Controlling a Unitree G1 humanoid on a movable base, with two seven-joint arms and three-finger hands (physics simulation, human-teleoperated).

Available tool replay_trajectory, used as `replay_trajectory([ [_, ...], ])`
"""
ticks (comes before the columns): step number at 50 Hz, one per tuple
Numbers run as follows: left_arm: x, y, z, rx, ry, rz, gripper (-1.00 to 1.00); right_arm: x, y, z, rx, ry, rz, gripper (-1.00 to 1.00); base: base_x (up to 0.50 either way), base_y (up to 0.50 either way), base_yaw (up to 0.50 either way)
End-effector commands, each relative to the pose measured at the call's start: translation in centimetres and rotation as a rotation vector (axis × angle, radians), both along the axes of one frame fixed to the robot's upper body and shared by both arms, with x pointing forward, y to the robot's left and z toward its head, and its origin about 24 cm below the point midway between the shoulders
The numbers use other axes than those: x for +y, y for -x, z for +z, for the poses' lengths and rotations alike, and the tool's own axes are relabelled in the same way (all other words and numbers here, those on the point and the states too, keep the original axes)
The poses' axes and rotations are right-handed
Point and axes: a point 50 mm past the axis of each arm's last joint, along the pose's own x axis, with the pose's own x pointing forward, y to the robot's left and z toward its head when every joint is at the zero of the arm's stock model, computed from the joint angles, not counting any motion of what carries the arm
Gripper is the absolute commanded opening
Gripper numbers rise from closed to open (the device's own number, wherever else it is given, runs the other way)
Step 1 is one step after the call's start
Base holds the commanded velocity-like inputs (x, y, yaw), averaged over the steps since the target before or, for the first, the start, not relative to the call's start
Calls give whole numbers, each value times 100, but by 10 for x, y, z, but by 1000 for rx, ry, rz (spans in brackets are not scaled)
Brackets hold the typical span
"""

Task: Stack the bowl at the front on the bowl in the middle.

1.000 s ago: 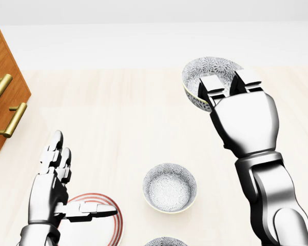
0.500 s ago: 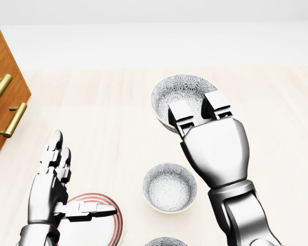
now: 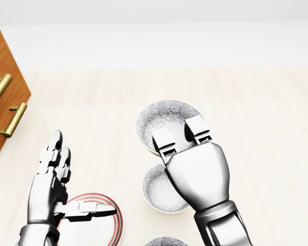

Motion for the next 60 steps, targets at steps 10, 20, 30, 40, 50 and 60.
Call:
replay_trajectory([
  [10, 0, 0, 0, -1, 0, 1, 100, -4, 11, -11, 9, -27, 4, -100, 0, 0, 0],
  [20, 0, 1, 0, -2, -1, 0, 100, -2, 20, -23, 35, -34, 15, -100, 0, 0, 0],
  [30, 0, 0, 1, -1, 0, 1, 100, -3, 23, -27, 44, -32, 17, -100, 0, 0, 0],
  [40, 0, 0, 0, -2, 0, 0, 100, -1, 25, -33, 68, -44, 25, -100, 0, 0, 0],
  [50, 0, 0, 0, -2, -1, 0, 100, 0, 27, -38, 90, -47, 33, -100, 0, 0, 0],
  [60, -1, 0, 1, -2, 0, 0, 100, -2, 28, -47, 128, -60, 29, -100, 0, 0, 0],
])
